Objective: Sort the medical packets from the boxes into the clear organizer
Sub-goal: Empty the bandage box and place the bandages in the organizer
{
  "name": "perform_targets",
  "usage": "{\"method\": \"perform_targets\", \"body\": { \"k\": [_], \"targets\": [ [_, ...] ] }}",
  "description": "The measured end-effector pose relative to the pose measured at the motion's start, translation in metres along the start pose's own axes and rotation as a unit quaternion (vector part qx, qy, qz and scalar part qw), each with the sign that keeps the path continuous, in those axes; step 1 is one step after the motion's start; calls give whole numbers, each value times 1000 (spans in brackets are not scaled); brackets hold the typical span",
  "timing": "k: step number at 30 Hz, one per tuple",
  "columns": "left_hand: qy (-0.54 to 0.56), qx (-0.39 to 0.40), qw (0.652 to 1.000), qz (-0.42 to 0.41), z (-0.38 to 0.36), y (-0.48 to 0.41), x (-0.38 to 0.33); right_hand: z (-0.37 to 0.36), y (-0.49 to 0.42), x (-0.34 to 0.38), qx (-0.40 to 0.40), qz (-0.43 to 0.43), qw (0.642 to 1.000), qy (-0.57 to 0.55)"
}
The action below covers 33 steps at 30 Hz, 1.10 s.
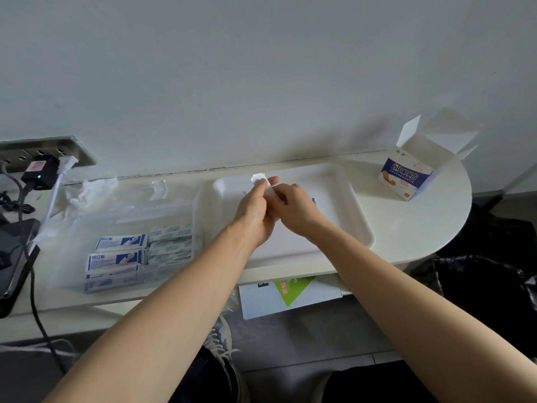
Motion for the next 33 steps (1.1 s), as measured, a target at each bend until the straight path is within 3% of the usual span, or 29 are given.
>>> {"method": "perform_targets", "body": {
  "k": [5,7,8,9,11,12,13,20,25,28,33],
  "targets": [
    [-192,-1,979,-64,4,9,-14,4,-6,1,-17,27,999,-26],
    [-294,-49,952,-74,14,9,-23,10,-7,1,-25,31,999,-21],
    [-363,-88,921,-111,23,5,-28,13,-8,-1,-40,28,999,-14],
    [-459,-128,863,-165,32,2,-34,16,-9,-6,-55,22,998,-11],
    [-665,-170,692,-225,47,-1,-40,17,-11,-16,-74,7,997,-17],
    [-726,-166,630,-220,52,-2,-40,17,-11,-21,-81,-3,997,-19],
    [-755,-154,604,-202,55,-2,-37,15,-11,-25,-84,-12,996,-18],
    [-793,-126,568,-183,51,-9,-16,12,-7,-49,-106,-59,988,-95],
    [-782,-135,594,-135,48,-13,-15,14,-8,-52,-91,-64,985,-131],
    [-790,-135,591,-95,42,-15,-18,13,-9,-54,-78,-64,985,-136],
    [-758,-154,623,-117,35,-17,-21,14,-10,-57,-72,-65,986,-137]
  ]
}}
Point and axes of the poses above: each hand's wrist, its own y-axis away from the middle knuckle, its own z-axis out of the back of the hand, x = y × z, the point moved 2 cm from there along -y, towards the middle knuckle, and after that the axes turned 8 degrees about z, right-handed, at the moved point
